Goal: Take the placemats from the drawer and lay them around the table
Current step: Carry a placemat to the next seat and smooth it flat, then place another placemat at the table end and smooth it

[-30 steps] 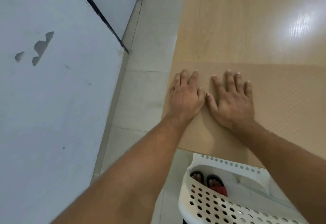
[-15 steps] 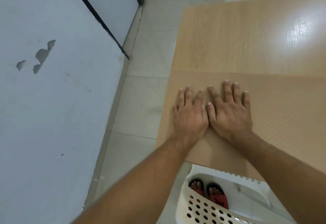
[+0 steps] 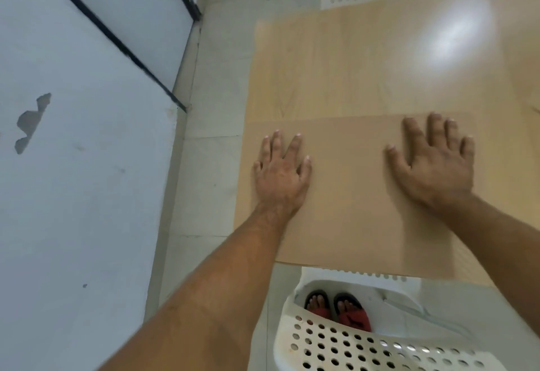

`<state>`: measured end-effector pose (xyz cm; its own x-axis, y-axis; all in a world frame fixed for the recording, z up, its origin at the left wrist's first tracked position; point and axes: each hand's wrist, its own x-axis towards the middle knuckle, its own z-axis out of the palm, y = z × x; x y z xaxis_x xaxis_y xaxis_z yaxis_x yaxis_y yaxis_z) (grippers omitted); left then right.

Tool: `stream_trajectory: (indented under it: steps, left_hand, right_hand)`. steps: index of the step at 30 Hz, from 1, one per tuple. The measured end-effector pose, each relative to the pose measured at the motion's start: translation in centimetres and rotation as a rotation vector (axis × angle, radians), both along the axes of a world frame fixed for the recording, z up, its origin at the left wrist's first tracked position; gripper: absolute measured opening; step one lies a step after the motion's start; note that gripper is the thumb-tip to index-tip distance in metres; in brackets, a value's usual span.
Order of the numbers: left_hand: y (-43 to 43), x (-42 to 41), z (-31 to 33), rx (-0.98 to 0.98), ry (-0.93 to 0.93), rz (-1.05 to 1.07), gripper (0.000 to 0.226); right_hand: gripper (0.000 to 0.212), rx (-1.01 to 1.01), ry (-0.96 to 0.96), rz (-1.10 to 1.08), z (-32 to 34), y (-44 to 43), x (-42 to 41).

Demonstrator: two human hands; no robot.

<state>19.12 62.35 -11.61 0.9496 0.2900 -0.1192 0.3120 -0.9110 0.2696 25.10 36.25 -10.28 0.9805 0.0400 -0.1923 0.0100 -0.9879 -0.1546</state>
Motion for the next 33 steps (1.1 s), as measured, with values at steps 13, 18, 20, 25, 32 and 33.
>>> stream_trajectory:
  steps: [13,18,20,25,32,33]
  left_hand:
    - [-6.5,-2.6,6.6,-0.094,0.058,-0.118,0.065]
    - [-17.1,-7.4,9.4,-0.16,0.096,-0.456,0.066]
    - [-22.1,-9.0,10.3,-0.134,0.111,-0.661,0.065]
    - [-31.3,-8.7,12.0,-0.193,0.091,-0.815,0.062]
    - [-48.5,-3.9,10.9,-0.22,0.158,-0.807,0.051]
    - [-50.8,-3.5,10.5,-0.2,0.164,-0.821,0.051]
  right_hand:
    - [0.068,0.184,0.164,-0.099,6.1,-7.9,-9.5]
    - [0.061,0.593,0.153,-0.453,9.9,-13.9,-15.6]
    - [0.059,0.773,0.099,-0.71,10.9,-18.3,-17.8]
    - [0.026,1.095,0.079,-1.154,11.5,-27.9,-19.4]
    - [0.021,1.269,0.023,-1.419,8.4,-42.0,-18.2]
    - [0.021,1.314,0.039,-1.418,7.9,-43.3,-17.7]
